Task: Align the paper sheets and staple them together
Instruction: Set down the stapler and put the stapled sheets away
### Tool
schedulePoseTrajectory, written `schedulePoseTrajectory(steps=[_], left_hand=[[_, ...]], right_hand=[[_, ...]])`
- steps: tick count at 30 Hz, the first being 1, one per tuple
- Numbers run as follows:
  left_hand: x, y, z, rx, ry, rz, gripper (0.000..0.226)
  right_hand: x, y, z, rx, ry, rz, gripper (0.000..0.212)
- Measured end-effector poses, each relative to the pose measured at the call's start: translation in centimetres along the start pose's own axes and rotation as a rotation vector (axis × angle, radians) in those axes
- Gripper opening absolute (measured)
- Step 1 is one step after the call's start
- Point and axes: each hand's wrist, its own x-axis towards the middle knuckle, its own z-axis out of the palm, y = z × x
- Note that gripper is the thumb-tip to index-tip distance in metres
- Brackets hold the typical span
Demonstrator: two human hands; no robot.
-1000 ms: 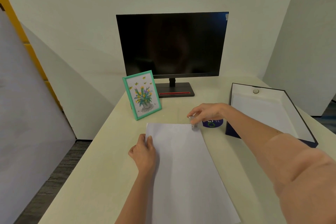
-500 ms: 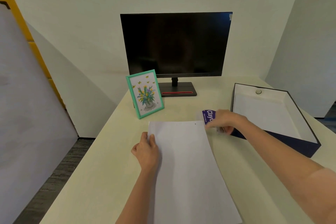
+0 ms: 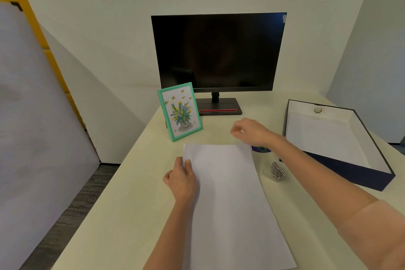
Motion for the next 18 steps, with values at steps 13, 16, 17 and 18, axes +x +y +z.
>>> schedulePoseTrajectory(steps=[13,16,17,18], left_hand=[[0.0,0.1,0.0,-0.049,0.002,-0.032,0.021],[0.0,0.1,0.0,-0.049,-0.002,-0.029,0.018],[0.0,0.1,0.0,-0.05,-0.004,-0.035,0.018],[0.0,0.0,0.0,-0.052,-0.004,-0.035,0.018]], right_hand=[[3.6,-1.3,2.9,0.348,-0.441,0.058,0.019],[3.7,-1.1,3.0,0.348,-0.444,0.047,0.016],[3.7,-1.0,3.0,0.345,-0.447,0.045,0.014],[3.7,-0.9,3.1,0.345,-0.45,0.041,0.011]])
